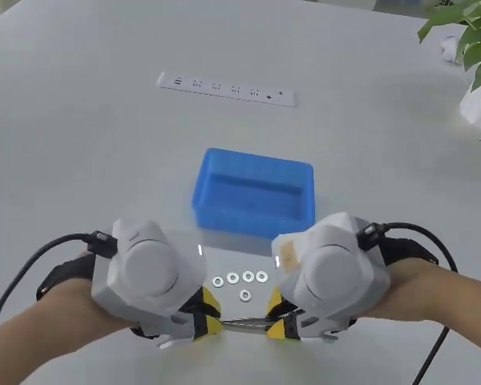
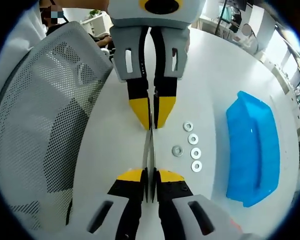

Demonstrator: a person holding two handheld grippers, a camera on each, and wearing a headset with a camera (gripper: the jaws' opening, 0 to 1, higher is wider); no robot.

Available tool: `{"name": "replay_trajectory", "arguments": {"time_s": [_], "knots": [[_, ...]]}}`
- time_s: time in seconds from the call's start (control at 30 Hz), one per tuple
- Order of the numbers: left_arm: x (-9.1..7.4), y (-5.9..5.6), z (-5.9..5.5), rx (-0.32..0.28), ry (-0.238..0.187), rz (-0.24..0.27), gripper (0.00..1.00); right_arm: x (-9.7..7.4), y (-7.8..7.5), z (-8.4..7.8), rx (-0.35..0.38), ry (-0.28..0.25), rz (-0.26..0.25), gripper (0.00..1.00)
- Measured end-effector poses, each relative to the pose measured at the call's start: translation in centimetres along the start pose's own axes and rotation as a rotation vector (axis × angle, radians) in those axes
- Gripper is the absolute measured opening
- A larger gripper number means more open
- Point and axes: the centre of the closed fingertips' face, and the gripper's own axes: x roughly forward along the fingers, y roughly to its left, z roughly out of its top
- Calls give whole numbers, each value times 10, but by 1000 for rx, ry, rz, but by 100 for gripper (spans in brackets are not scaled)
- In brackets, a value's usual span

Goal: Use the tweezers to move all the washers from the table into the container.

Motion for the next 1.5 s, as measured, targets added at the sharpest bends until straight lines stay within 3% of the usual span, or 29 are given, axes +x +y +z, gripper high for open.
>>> {"name": "replay_trajectory", "arguments": {"time_s": [0.17, 0.27, 0.37, 0.57, 0.73, 0.87, 1.03, 1.13, 1.23, 1.5], "knots": [[1, -2, 1, -7, -2, -6, 6, 0, -1, -1, -30, 1, -28, 8], [0, 0, 3, 41, 5, 17, 6, 0, -2, -1, -11, -18, -44, 8], [-2, -3, 4, 37, 4, 6, 6, -1, -1, -2, -29, -37, -64, 7], [-12, -3, 6, 62, 7, 11, 6, -3, 0, 5, 7, -120, -113, 7], [-21, 0, 6, 68, -14, 29, 7, -3, 1, 11, 35, -183, -139, 6], [-23, 5, 0, 78, 14, 38, 9, -3, 1, 10, 29, -189, -149, 6], [-22, 3, -3, 82, 28, 18, 10, -8, -3, 15, 55, -234, -170, 6], [-20, 6, -6, 98, 51, 32, 9, -10, -4, 18, 68, -260, -174, 6], [-20, 9, -8, 80, 53, 40, 9, -9, -5, 16, 79, -258, -175, 6], [-16, 9, -2, 113, 48, 38, 9, -11, -5, 14, 98, -262, -171, 6]]}}
